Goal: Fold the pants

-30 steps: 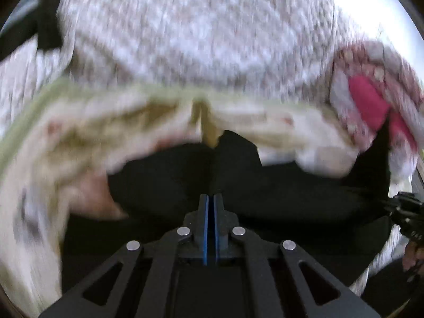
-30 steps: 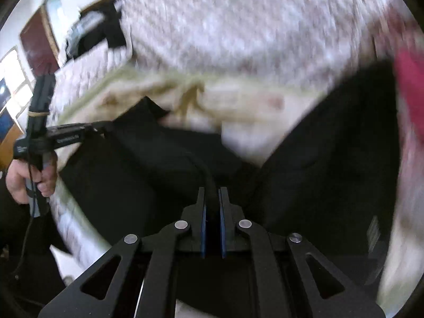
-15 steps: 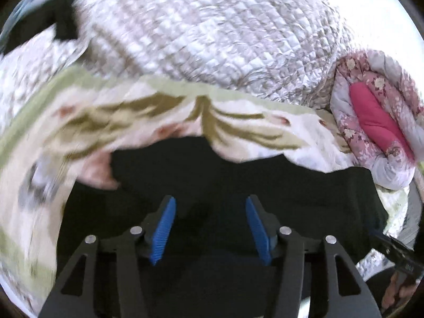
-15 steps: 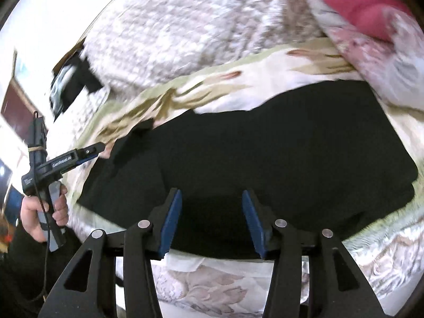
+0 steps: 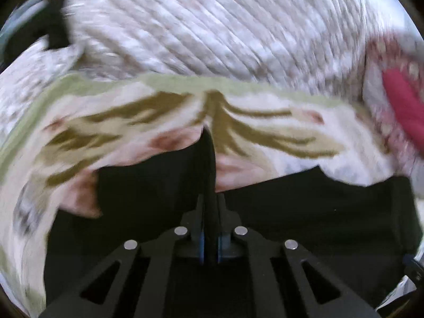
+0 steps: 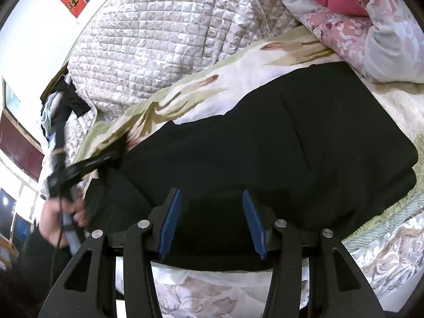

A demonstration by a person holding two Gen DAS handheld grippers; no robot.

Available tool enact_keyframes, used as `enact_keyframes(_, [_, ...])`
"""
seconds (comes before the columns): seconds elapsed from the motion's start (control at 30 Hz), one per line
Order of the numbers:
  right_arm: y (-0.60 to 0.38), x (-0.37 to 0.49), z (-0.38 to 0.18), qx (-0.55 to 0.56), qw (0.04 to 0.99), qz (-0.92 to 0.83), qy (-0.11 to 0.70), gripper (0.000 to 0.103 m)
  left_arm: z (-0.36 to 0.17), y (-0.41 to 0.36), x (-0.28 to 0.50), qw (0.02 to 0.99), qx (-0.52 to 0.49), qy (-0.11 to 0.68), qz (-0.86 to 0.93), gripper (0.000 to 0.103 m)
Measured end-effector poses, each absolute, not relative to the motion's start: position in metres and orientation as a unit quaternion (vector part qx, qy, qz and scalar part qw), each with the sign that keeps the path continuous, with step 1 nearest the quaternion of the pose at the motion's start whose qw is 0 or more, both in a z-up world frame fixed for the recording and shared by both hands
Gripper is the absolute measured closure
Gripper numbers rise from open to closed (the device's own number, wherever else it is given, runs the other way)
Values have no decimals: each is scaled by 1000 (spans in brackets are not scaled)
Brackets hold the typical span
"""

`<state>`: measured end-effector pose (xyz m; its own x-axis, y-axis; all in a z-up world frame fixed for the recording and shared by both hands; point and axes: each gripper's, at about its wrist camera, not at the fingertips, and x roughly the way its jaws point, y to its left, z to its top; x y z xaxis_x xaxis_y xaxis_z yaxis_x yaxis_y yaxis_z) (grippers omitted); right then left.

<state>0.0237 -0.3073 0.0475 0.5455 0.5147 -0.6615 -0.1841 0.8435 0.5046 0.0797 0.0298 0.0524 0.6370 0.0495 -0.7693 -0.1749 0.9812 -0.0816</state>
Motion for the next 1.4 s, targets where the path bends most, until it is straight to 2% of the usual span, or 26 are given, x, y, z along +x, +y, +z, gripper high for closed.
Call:
enact_keyframes(0.17, [-303,21,48,175,863,205,427,54,67,63,-16,915,-153,367,75,96])
enact_keyframes(0.27, [-299,19,47,166,864,204,430,54,49,80,-52,904,-175,380,89,95])
enact_keyframes(0.33, [-299,17,46,164,864,203,431,54,30,97,-62,883,-210,408,94,90])
enact_keyframes(0.43, [-300,12,50,159,870,197,423,54,21,117,-68,868,-274,406,87,90])
enact_keyframes(0.47, [-302,9,51,160,873,195,418,54,24,120,-69,869,-276,398,96,82])
enact_keyframes(0.5, [-305,7,52,163,875,192,414,54,26,123,-71,872,-275,390,107,70])
enact_keyframes(0.53, [-307,5,52,166,876,188,412,54,26,126,-72,873,-278,385,114,64])
enact_keyframes(0.73, [-321,-2,52,188,880,164,405,54,17,140,-75,866,-310,375,112,62])
enact_keyframes(0.83, [-330,-6,56,197,889,141,389,54,17,140,-64,868,-300,378,120,69])
enact_keyframes(0.9, [-341,-11,59,211,895,121,375,54,18,140,-58,869,-287,383,126,97])
enact_keyframes(1.17, [-386,-28,63,272,903,19,331,54,37,138,-72,888,-230,369,150,99])
enact_keyframes(1.27, [-396,-25,57,294,891,-3,345,54,17,140,-65,872,-229,402,157,98])
enact_keyframes(1.4, [-400,-13,45,305,876,-12,375,54,22,137,-64,879,-217,393,158,98])
